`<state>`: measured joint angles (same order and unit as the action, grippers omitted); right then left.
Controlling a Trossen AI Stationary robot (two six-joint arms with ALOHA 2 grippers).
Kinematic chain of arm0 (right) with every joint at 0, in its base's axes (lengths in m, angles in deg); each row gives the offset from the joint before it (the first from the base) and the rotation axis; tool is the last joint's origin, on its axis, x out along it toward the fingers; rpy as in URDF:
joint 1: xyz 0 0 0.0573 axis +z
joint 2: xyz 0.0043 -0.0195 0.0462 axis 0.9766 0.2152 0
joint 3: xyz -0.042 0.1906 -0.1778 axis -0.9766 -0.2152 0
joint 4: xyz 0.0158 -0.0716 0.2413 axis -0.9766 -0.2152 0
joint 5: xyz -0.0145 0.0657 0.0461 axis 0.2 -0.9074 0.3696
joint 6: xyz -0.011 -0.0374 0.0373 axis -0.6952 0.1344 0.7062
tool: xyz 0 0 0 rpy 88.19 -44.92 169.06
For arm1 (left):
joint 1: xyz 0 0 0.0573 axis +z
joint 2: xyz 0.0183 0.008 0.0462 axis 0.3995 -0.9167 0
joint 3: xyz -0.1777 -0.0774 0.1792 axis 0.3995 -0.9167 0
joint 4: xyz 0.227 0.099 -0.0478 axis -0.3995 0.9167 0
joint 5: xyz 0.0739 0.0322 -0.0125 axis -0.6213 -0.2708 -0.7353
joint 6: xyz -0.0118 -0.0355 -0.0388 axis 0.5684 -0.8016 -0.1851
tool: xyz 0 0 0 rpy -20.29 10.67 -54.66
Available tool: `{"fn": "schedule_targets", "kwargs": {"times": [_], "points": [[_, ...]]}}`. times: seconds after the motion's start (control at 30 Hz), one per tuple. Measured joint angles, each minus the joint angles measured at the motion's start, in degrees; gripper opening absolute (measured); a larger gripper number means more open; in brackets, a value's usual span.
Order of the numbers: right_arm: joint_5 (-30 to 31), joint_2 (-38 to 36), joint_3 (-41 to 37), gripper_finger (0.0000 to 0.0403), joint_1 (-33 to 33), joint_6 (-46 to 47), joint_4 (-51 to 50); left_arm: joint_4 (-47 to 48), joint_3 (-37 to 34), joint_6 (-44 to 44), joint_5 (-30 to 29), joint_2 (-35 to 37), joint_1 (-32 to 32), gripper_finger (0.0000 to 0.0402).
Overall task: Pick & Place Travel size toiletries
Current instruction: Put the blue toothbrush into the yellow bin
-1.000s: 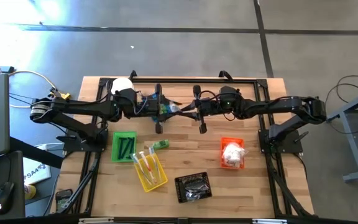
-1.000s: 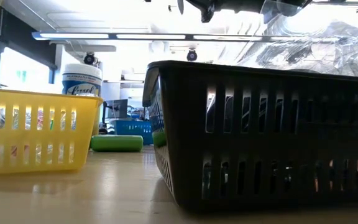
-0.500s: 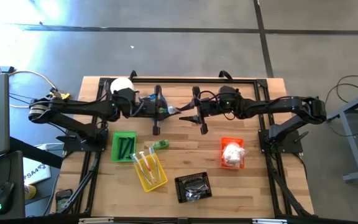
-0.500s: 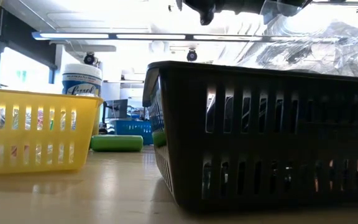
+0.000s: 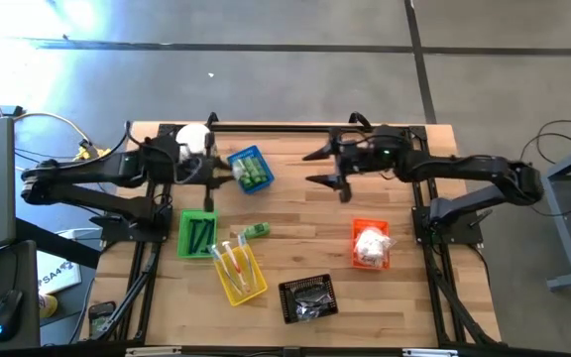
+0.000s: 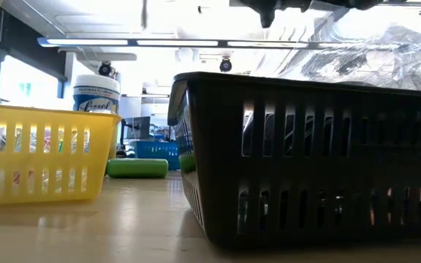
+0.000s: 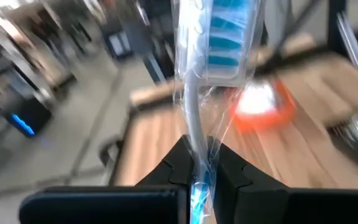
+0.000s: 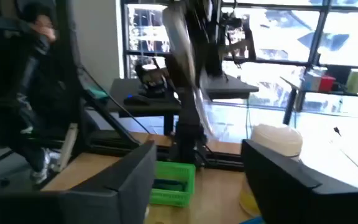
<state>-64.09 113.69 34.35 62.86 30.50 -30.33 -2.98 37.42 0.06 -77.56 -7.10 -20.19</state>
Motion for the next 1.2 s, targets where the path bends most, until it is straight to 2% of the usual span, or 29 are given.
{"fn": "schedule_targets", "kwargs": {"times": [0.17, 0.3, 0.37, 0.53, 0.67, 0.77, 0.83, 0.93, 1.2], "points": [[1.3, -8.2, -6.4, 0.0129, -0.6, -0.1, -0.2, 16.3, 0.0, -0.4, -5.2, -1.5, -5.2, 0.0021], [0.6, -13.9, -11.7, 0.0032, -1.0, 0.0, -0.5, 23.2, -0.1, -0.2, -13.4, -5.5, -10.7, 0.0021], [0.6, -16.3, -14.0, 0.0011, -1.1, 0.5, -0.5, 23.0, 0.0, -0.2, -14.8, -6.9, -12.6, 0.0021], [1.1, -21.9, -18.5, 0.0003, -1.3, 3.7, -0.7, 24.7, 0.1, -0.2, -16.1, -10.2, -16.8, 0.0021], [1.9, -27.1, -21.5, 0.0004, -2.3, 7.3, -0.8, 27.8, 0.0, 0.6, -22.5, -15.3, -21.5, 0.0021], [5.1, -31.9, -23.4, 0.0003, -3.3, 8.8, -5.5, 30.5, 0.7, 2.6, -26.1, -20.4, -25.4, 0.0021], [6.8, -35.6, -24.6, 0.0004, -4.1, 9.9, -6.8, 33.6, 2.9, 2.4, -28.7, -24.2, -27.7, 0.0021], [6.1, -40.1, -25.9, 0.0003, -4.9, 11.9, -7.8, 39.2, 8.7, 1.2, -31.9, -29.8, -30.4, 0.0021], [5.8, -45.3, -26.3, 0.0003, -4.7, 13.0, -14.1, 54.9, 20.8, -0.2, -32.8, -45.7, -35.7, 0.0021]]}}
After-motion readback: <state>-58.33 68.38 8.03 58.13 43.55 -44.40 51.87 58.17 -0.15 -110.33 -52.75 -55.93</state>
